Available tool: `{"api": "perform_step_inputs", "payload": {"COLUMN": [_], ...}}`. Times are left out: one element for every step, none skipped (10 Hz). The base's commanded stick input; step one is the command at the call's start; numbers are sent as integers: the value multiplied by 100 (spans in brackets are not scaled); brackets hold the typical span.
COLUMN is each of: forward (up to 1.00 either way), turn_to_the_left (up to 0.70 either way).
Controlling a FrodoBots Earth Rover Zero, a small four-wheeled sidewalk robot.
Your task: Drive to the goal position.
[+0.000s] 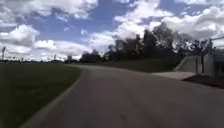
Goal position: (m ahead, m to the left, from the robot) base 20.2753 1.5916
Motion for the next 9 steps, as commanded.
{"api": "perform_step_inputs", "payload": {"forward": [100,100,100,100,100,100,100,100,100], "turn_to_the_left": [0,0,0,0,0,1,3,5,5]}}
